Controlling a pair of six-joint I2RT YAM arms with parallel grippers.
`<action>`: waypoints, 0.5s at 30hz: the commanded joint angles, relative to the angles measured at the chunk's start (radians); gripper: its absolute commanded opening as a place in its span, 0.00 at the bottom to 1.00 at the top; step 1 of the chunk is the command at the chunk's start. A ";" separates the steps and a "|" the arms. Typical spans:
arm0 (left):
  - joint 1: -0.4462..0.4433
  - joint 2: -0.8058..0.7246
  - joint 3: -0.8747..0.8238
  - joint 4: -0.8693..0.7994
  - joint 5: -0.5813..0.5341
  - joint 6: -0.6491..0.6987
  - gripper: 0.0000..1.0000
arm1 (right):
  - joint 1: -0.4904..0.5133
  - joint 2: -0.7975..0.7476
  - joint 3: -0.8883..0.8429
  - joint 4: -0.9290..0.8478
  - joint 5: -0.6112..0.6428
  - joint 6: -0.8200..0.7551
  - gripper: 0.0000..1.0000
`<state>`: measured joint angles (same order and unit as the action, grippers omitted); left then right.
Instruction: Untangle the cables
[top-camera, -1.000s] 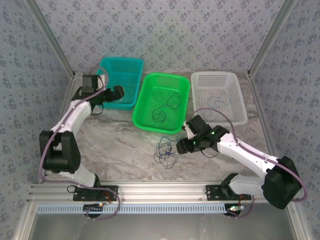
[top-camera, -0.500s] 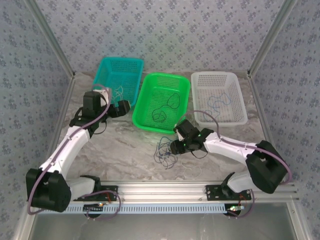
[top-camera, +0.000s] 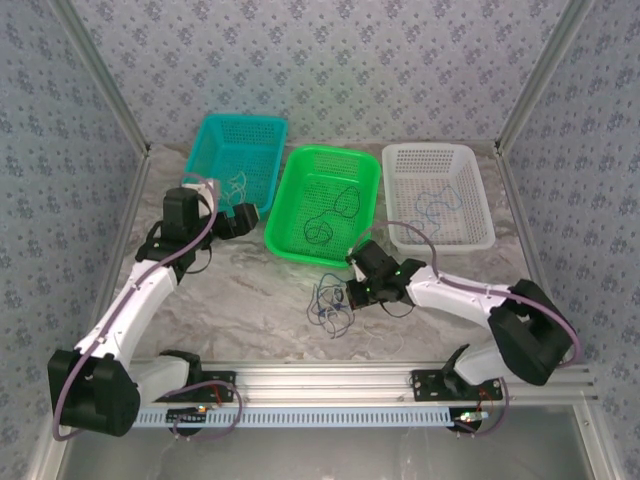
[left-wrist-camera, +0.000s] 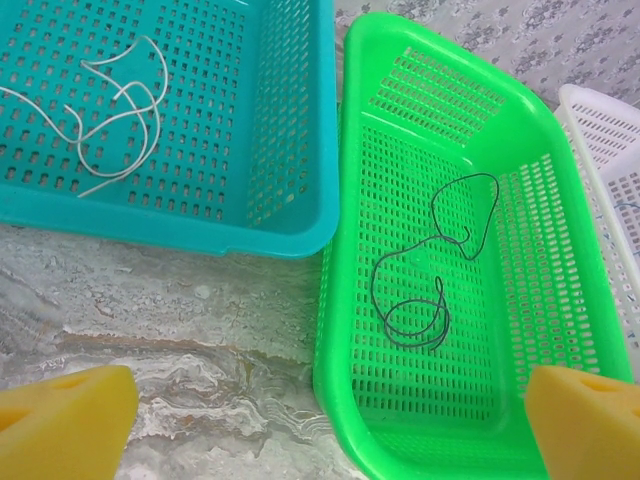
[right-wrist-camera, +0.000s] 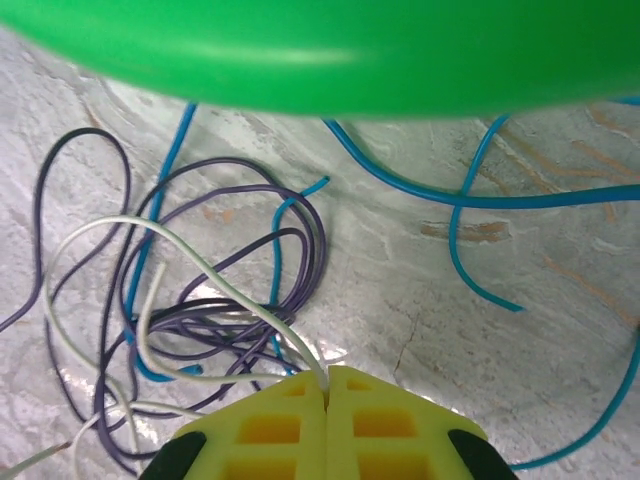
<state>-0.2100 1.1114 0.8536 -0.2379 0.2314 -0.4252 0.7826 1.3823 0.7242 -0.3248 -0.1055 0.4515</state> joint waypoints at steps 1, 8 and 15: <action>-0.005 -0.017 -0.014 0.011 -0.014 -0.013 1.00 | 0.009 -0.089 0.030 -0.050 0.038 -0.023 0.00; -0.006 -0.013 -0.037 0.031 -0.007 -0.027 1.00 | 0.044 -0.132 0.144 -0.101 0.021 -0.062 0.00; -0.011 -0.035 -0.046 0.039 0.025 -0.014 0.99 | 0.086 -0.118 0.273 -0.180 0.111 -0.096 0.00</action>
<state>-0.2119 1.1080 0.8116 -0.2317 0.2291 -0.4393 0.8593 1.2640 0.9413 -0.4351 -0.0616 0.3901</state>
